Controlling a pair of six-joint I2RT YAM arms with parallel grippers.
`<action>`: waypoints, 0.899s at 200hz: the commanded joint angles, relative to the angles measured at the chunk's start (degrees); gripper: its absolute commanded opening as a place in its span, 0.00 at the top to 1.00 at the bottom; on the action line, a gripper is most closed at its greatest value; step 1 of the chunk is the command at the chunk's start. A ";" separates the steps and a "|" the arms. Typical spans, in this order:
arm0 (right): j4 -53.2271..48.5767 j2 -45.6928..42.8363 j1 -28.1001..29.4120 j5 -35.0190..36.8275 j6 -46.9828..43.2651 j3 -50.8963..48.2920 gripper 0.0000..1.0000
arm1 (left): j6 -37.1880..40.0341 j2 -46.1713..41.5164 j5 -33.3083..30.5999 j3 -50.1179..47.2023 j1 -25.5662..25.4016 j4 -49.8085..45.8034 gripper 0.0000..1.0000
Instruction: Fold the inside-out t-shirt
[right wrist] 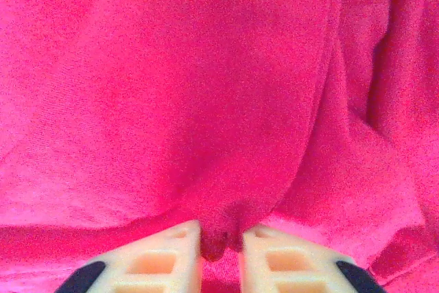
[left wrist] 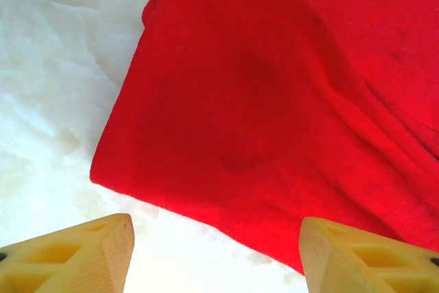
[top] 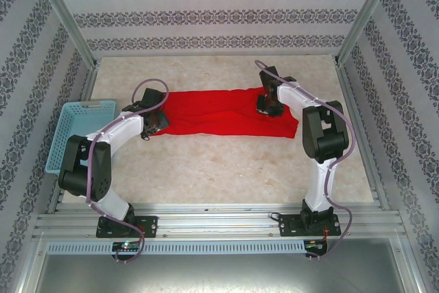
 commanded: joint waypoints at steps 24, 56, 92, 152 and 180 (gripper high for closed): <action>-3.02 2.73 -0.05 2.67 -0.81 5.98 0.97 | 1.10 -0.12 0.00 -1.78 -0.88 1.56 0.35; -4.84 3.86 0.06 2.82 -1.94 11.89 0.98 | 1.39 -0.18 0.04 -2.13 -0.91 1.61 0.34; -7.72 7.39 0.06 2.90 -3.63 21.34 0.98 | 1.63 0.31 0.26 -2.05 -0.89 2.05 0.34; -12.03 17.92 1.10 -1.13 -4.91 36.49 0.81 | 1.86 1.93 0.48 -0.88 -0.91 2.06 0.34; -14.18 20.76 1.35 -1.55 -6.46 41.66 0.59 | 2.42 2.90 0.31 0.51 -0.98 1.61 0.34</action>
